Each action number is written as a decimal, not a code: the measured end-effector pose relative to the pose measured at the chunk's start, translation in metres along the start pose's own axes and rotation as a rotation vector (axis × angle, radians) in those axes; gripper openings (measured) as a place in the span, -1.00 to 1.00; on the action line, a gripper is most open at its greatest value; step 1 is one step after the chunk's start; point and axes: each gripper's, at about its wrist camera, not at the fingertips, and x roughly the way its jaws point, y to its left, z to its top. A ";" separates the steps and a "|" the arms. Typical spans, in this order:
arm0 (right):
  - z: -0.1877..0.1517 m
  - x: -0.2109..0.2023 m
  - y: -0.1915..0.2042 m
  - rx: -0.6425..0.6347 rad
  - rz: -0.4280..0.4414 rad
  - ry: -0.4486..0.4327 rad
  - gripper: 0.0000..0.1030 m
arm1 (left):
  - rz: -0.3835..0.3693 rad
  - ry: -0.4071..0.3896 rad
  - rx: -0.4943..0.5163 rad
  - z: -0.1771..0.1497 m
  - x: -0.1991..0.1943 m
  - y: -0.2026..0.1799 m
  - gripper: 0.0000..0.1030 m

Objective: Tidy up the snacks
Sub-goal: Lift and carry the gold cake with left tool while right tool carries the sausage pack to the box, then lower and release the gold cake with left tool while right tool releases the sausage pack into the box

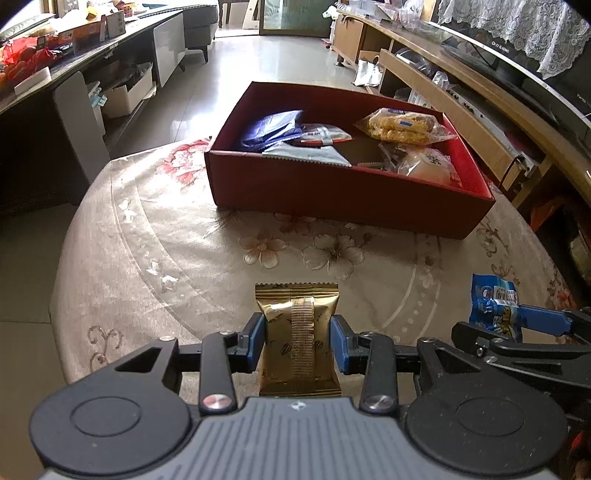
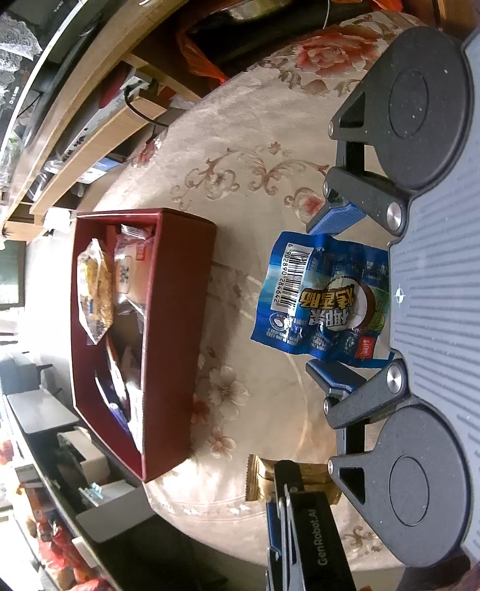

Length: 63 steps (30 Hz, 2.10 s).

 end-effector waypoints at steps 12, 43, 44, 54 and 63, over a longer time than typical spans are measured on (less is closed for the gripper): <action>0.018 -0.008 -0.009 0.038 0.007 -0.058 0.50 | 0.000 -0.039 0.004 0.017 -0.001 -0.004 -0.24; 0.080 0.001 -0.027 0.104 0.027 -0.147 0.50 | 0.024 -0.139 -0.010 0.090 0.009 -0.012 -0.24; 0.084 0.003 -0.028 0.105 0.029 -0.149 0.50 | 0.026 -0.144 -0.012 0.095 0.011 -0.012 -0.24; 0.127 0.028 -0.029 0.121 0.045 -0.167 0.50 | 0.039 -0.162 -0.017 0.139 0.038 -0.020 -0.24; 0.149 0.063 -0.031 0.135 0.052 -0.151 0.51 | 0.066 -0.121 -0.009 0.157 0.073 -0.025 -0.24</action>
